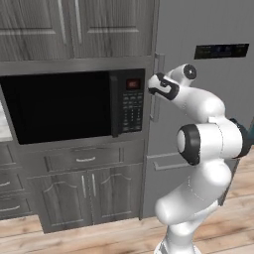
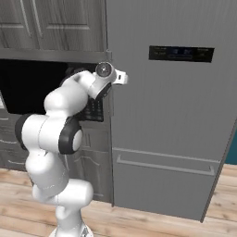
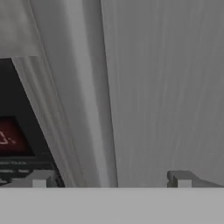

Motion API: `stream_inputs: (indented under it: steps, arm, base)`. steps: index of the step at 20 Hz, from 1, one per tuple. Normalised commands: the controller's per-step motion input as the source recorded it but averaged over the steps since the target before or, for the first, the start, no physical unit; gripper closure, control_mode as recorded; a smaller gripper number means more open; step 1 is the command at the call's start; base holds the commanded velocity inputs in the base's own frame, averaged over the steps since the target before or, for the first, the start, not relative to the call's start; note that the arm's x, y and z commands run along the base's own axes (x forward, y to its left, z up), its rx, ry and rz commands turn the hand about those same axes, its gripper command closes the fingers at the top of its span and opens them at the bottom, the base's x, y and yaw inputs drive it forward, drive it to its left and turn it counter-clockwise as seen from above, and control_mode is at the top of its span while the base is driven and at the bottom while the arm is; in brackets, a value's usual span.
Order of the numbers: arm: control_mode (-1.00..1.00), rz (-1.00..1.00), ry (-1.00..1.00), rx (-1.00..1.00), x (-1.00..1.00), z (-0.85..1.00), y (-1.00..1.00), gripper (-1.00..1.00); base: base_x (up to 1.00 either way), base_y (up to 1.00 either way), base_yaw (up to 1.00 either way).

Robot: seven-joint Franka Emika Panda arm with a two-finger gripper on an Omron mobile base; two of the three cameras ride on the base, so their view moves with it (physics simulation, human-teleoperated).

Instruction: Retrieve the tangerine and mango from the fridge and place them into the bowl on the dining table.

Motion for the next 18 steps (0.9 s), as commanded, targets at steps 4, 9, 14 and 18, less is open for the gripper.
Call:
stream_inputs:
  steps: [4, 9, 14, 18]
  arm:
    - [-1.00, 0.00, 0.00, 0.00, 0.61, -0.20, 0.00, -1.00]
    - [-1.00, 0.00, 0.00, 0.00, 0.73, -0.20, 0.00, -1.00]
    - [-1.00, 0.00, 0.00, 0.00, 0.81, -0.14, 0.00, 1.00]
    - [-1.00, 0.00, 0.02, 0.00, 0.02, 0.00, -0.08, 1.00]
  base:
    - [0.00, 0.00, 0.00]
    - [0.00, 0.00, 0.00]
    - [0.00, 0.00, 0.00]
    - [0.00, 0.00, 0.00]
